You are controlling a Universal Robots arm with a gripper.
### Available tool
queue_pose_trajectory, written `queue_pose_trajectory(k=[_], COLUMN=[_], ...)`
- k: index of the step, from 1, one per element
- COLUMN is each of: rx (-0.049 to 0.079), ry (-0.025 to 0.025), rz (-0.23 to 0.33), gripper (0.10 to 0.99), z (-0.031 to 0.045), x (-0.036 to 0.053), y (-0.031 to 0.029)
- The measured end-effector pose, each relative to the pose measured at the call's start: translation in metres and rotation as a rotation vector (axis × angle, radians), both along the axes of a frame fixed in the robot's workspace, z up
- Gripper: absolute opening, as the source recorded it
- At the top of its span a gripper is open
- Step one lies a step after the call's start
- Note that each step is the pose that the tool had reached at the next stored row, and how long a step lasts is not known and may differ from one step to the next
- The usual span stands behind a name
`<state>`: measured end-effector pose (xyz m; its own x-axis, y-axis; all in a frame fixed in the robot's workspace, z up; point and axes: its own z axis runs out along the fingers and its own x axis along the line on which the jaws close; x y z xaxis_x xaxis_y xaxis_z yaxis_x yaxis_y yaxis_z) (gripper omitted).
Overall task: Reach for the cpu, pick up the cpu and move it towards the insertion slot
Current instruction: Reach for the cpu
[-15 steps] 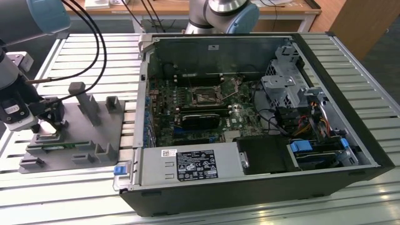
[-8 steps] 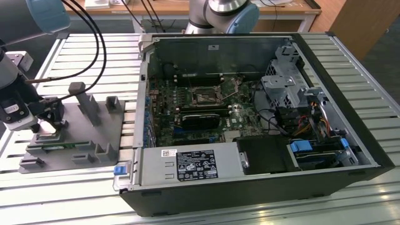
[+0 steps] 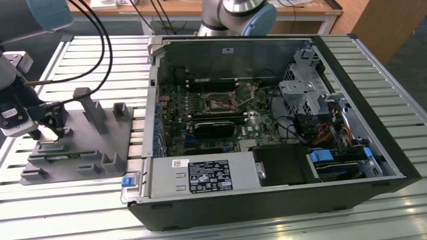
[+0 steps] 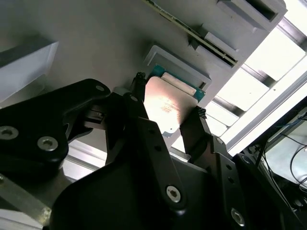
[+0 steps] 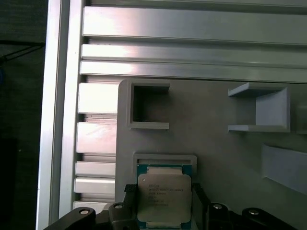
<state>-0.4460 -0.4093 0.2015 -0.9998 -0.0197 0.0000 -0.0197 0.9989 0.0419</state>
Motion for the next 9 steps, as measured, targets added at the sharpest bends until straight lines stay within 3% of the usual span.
queue_pose_trajectory(k=[9], rx=[0.0], ry=[0.0], rz=[0.0], gripper=[0.541], z=[0.009], x=[0.0], y=[0.0])
